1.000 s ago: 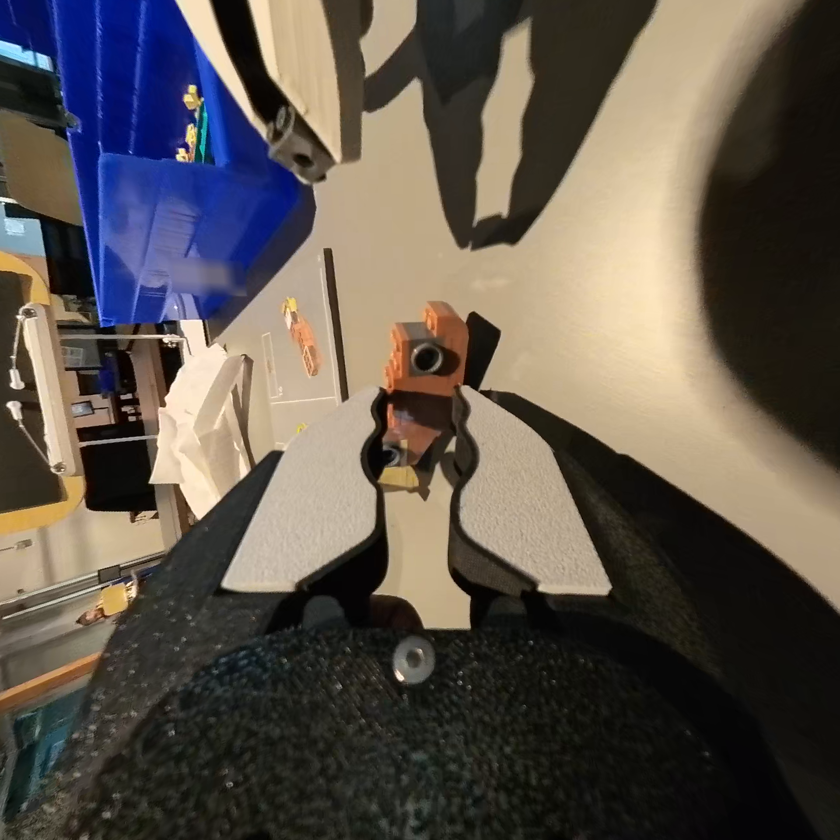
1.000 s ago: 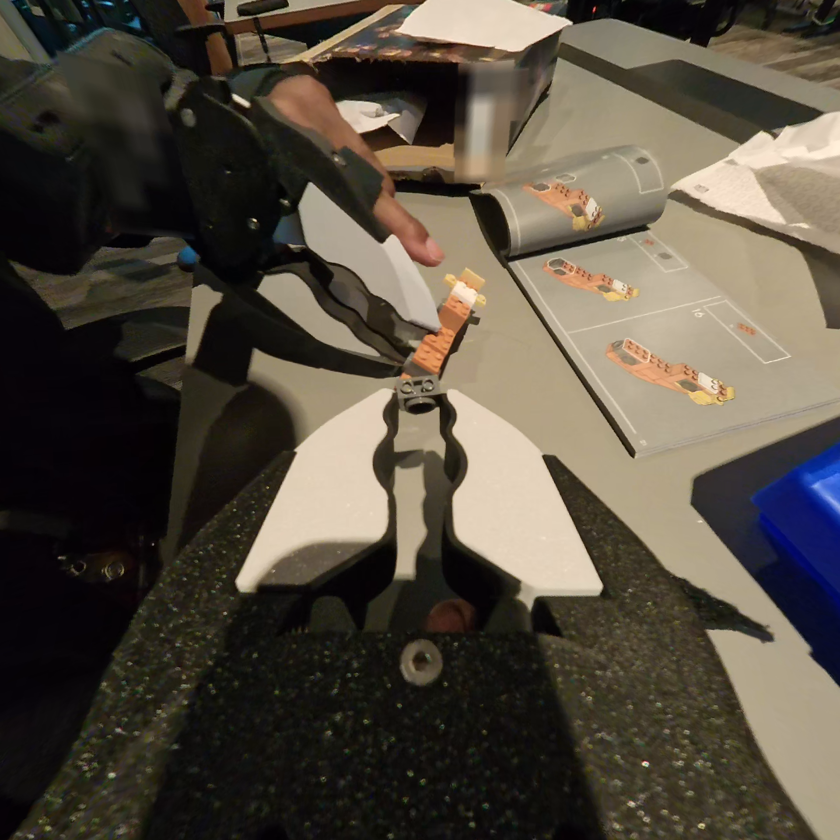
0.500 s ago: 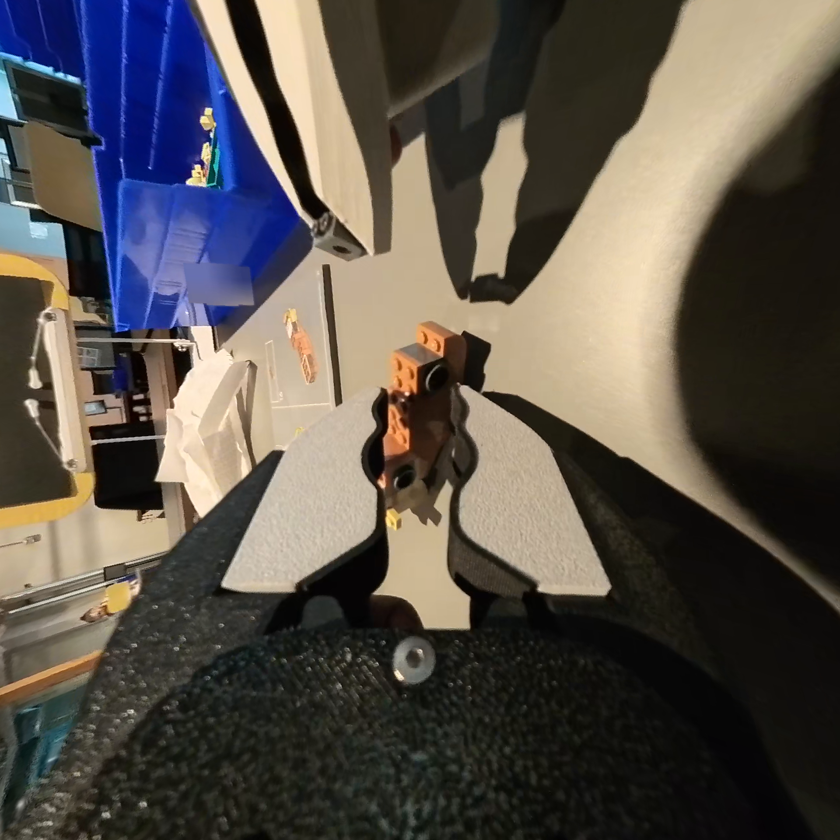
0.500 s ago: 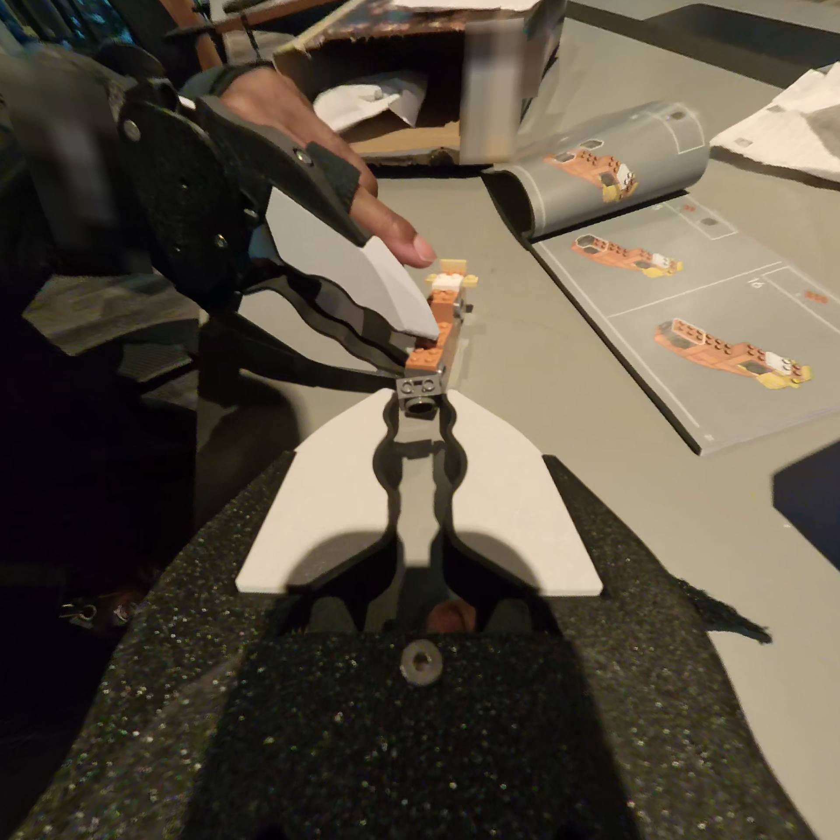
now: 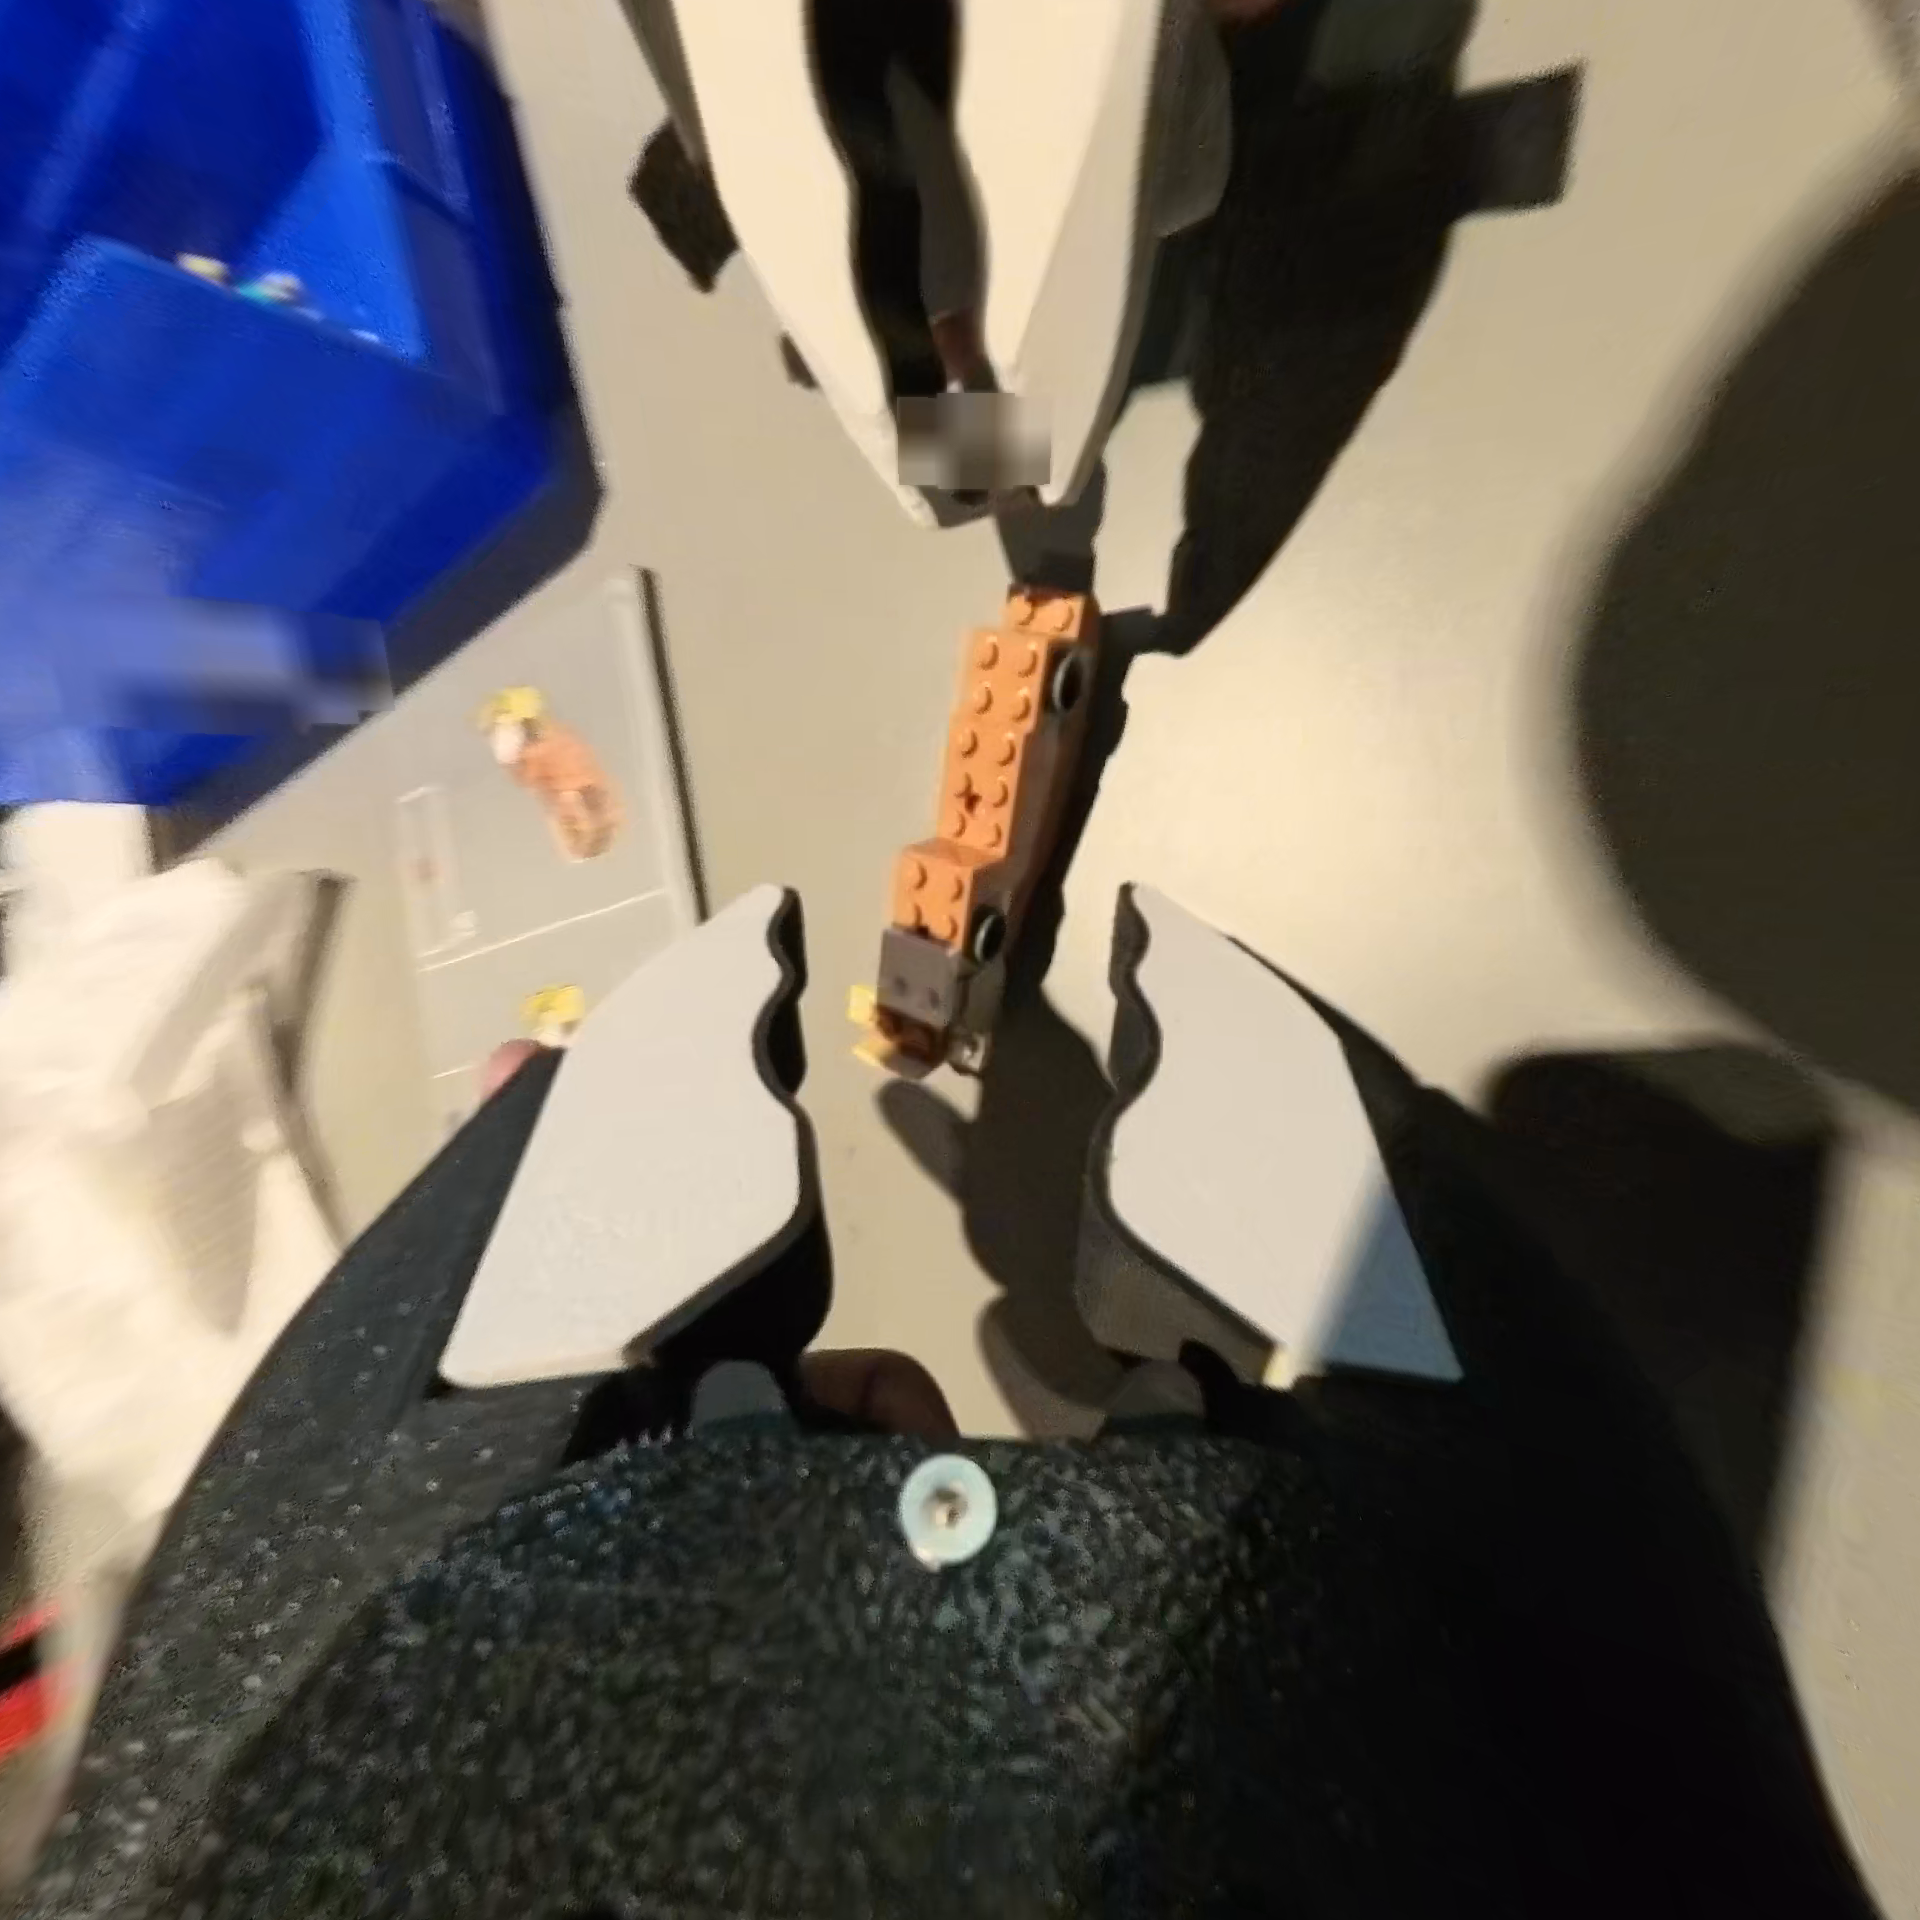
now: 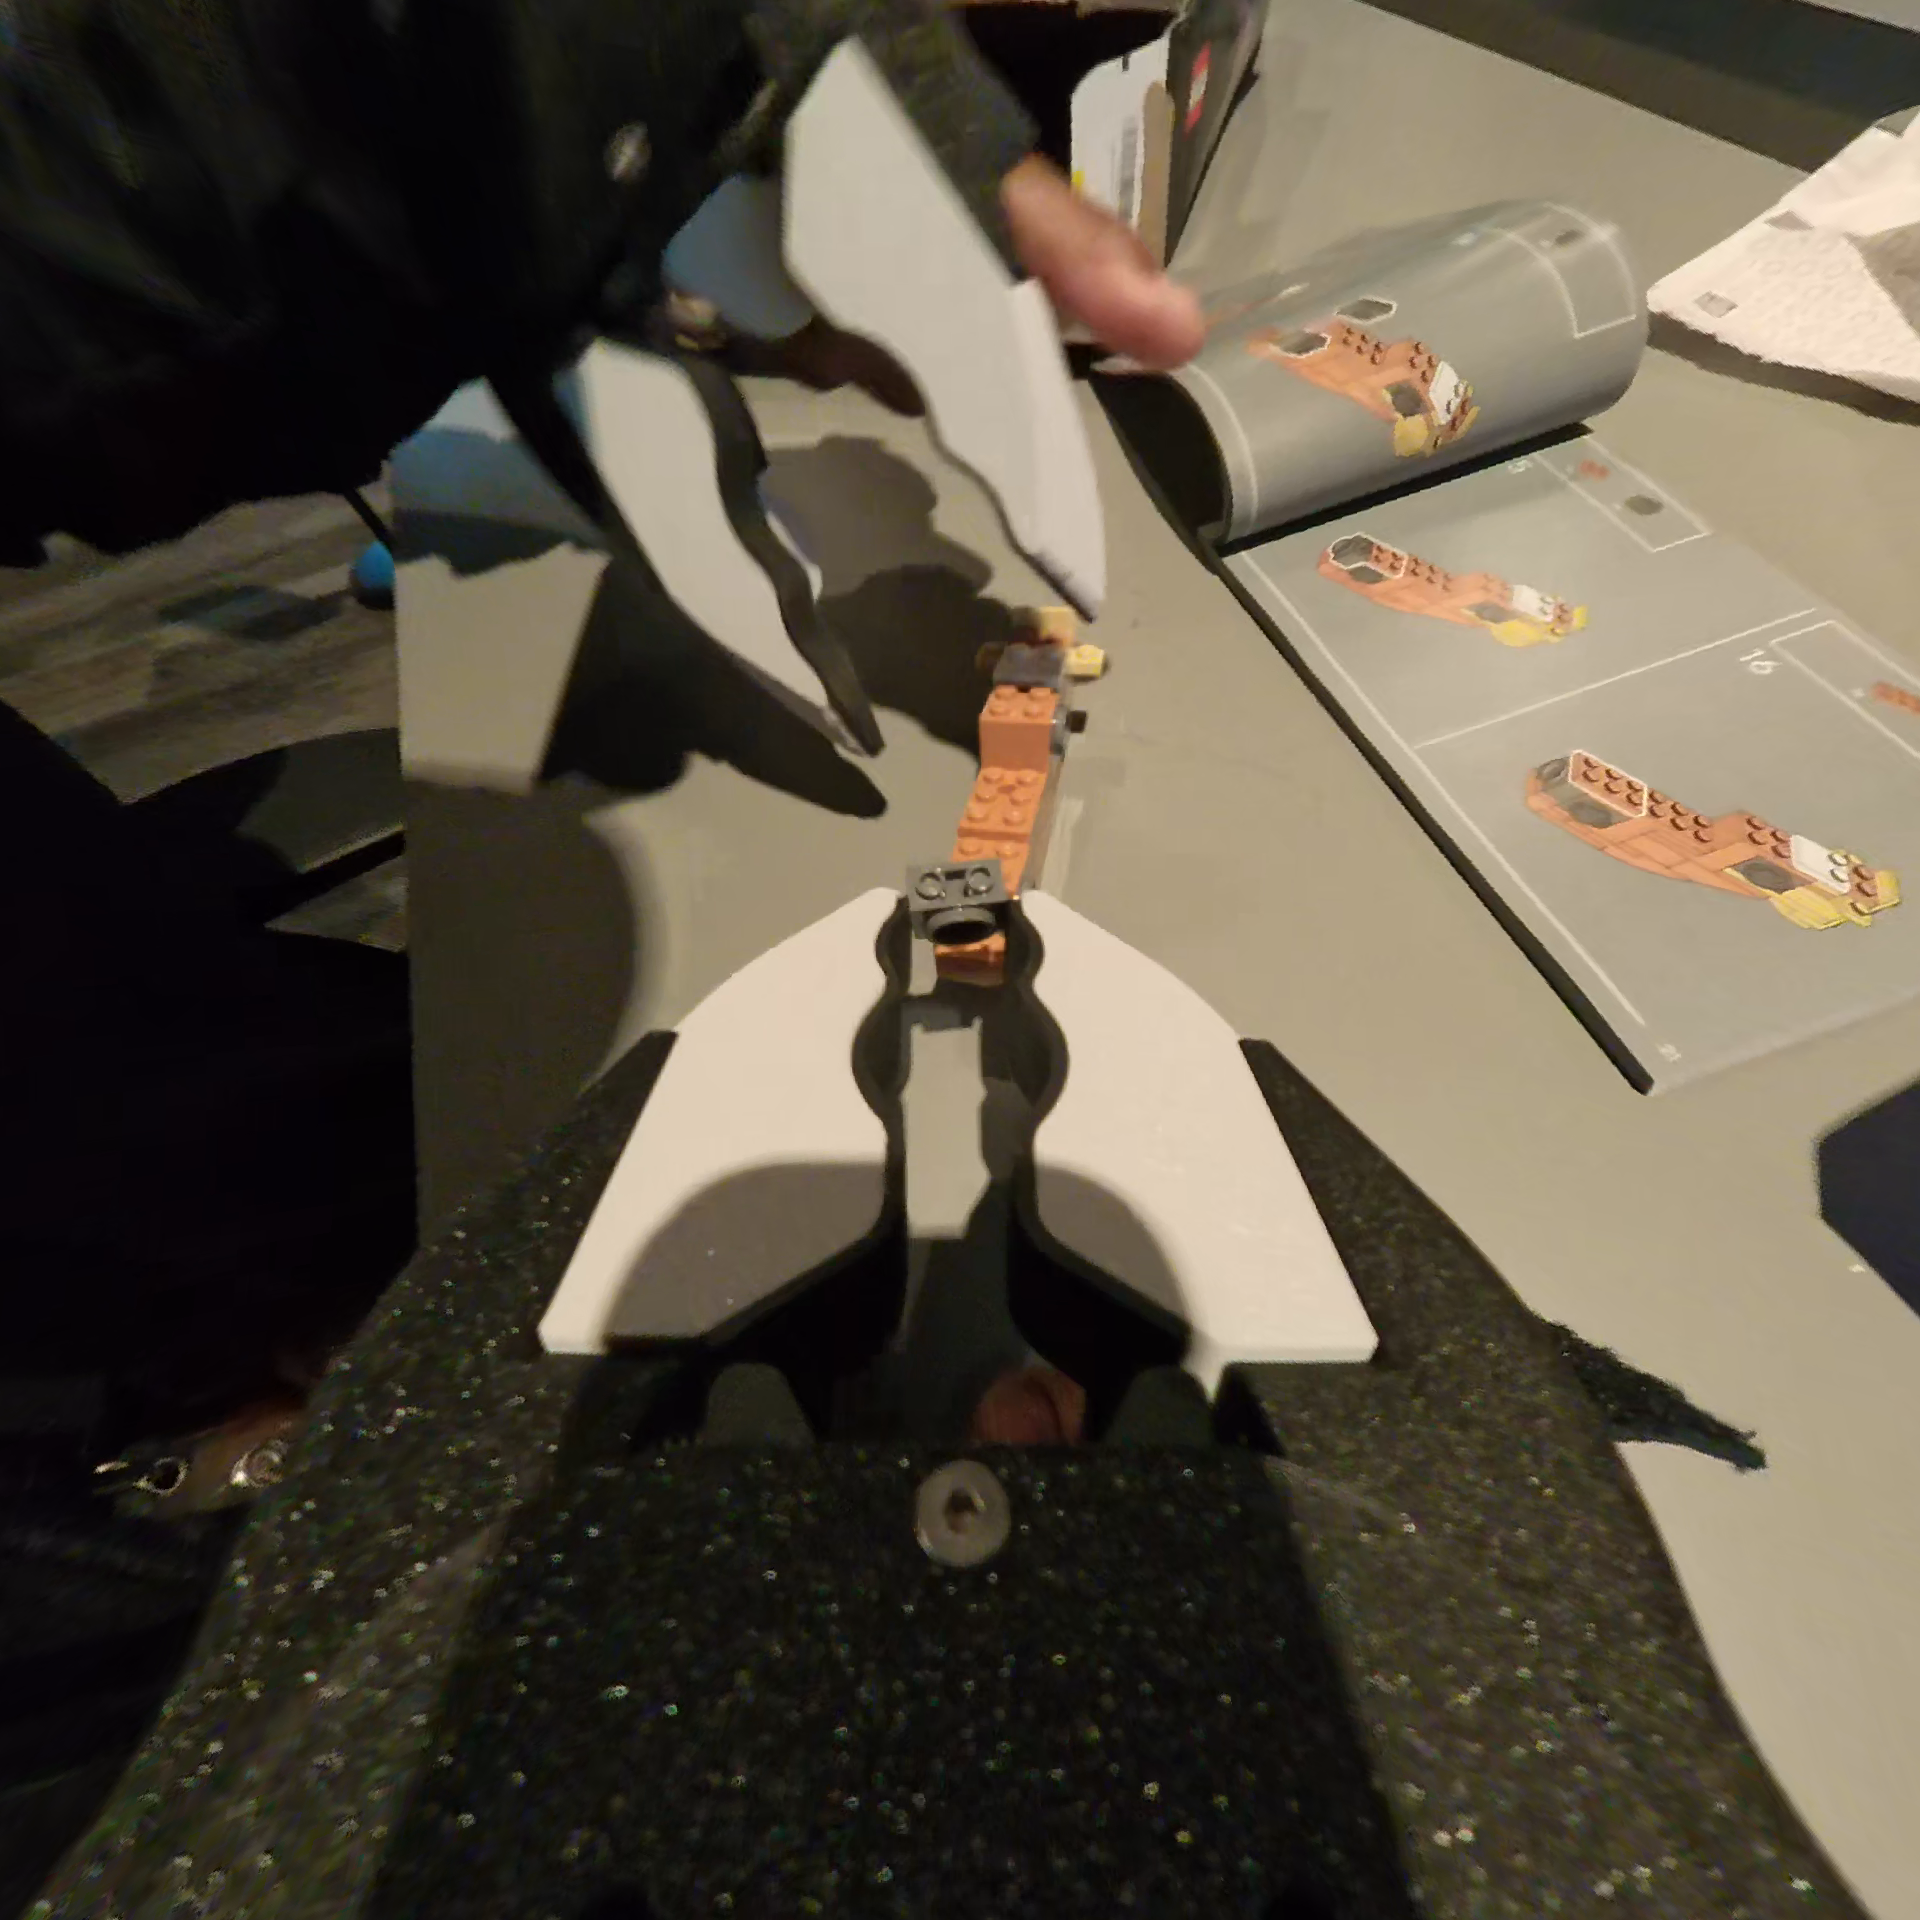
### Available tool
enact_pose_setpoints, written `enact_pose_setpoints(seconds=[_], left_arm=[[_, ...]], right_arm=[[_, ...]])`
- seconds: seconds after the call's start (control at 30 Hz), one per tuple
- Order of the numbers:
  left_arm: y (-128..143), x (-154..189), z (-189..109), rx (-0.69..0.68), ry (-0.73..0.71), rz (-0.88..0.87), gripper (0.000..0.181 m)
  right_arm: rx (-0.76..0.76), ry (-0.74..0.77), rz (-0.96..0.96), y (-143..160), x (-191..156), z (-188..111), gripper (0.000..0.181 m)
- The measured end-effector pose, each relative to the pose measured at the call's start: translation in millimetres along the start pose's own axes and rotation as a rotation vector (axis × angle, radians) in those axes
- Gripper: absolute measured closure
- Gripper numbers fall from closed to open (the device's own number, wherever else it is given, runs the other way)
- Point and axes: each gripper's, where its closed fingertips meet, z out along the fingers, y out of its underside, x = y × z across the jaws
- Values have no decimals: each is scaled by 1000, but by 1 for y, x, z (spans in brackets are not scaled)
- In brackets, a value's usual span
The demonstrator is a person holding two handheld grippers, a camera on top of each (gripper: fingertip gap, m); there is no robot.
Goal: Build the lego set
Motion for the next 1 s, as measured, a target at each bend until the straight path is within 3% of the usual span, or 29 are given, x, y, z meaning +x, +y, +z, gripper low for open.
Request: enact_pose_setpoints(seconds=[0.2, 0.37, 0.5, 0.77, 1.0], left_arm=[[-9, -6, 4, 135, 220, -59, 129], [5, 2, 23, 33, 299, 12, 143], [7, 3, 32, -27, 252, 55, 158], [7, 8, 28, -183, 173, 61, 158], [9, 8, 26, -225, 139, 33, 158]], right_arm=[[-8, 15, 10, 2, -3, 3, 165], [-21, 30, 19, 4, 0, 4, 164], [-37, 46, 15, 6, 3, 6, 165], [-81, 60, -3, 12, 5, 10, 164], [-141, 93, -27, 19, 6, 14, 165]])
